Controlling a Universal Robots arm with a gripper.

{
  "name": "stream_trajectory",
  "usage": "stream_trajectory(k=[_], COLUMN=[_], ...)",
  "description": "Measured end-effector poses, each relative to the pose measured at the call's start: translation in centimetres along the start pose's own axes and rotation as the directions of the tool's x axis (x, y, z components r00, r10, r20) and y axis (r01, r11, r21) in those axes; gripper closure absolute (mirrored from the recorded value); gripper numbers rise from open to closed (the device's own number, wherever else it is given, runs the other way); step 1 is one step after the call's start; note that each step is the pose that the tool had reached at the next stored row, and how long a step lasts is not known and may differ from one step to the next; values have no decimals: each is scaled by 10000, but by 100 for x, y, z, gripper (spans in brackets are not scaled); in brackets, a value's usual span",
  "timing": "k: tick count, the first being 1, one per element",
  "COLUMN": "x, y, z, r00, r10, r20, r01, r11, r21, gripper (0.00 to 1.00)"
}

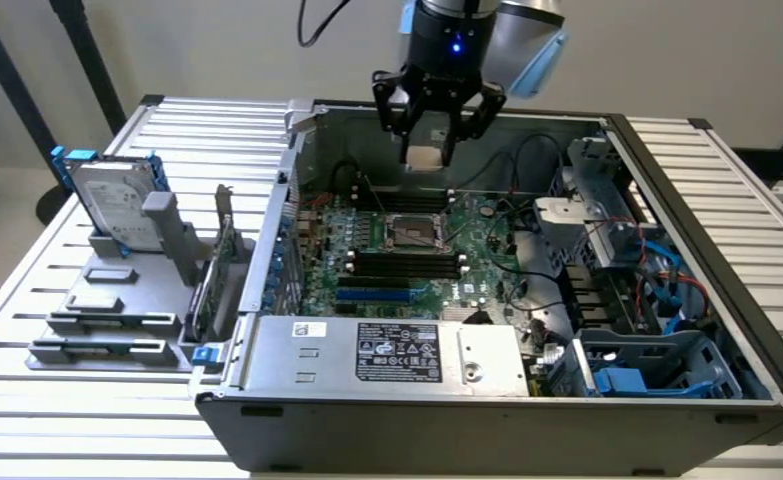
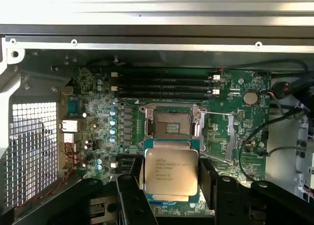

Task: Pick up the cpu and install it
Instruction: 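Pick up the cpu and move it towards the insertion slot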

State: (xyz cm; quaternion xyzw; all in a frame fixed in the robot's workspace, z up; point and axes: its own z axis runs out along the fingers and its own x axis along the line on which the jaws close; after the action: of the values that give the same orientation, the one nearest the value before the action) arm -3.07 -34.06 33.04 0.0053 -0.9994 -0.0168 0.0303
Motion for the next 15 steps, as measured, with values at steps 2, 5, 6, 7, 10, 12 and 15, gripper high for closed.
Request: stream_trajectory(k=[2, 5, 6, 7, 10, 12, 15], x=[-4, -8, -10, -11, -14, -16, -21], y=[-1, -2, -1, 0, 9, 16, 25], z=[36, 91, 109, 127, 181, 219, 271], r00=[10000, 10000, 10000, 10000, 10000, 10000, 10000], r10=[2, 2, 2, 1, 2, 2, 1], r20=[-1, -1, -1, 0, -1, 0, -1], r01=[-2, -2, -2, -1, -2, -2, -1], r11=[10000, 10000, 10000, 10000, 10000, 10000, 10000], r21=[1, 1, 1, 1, 1, 1, 2], gripper=[45, 45, 45, 45, 45, 45, 45])
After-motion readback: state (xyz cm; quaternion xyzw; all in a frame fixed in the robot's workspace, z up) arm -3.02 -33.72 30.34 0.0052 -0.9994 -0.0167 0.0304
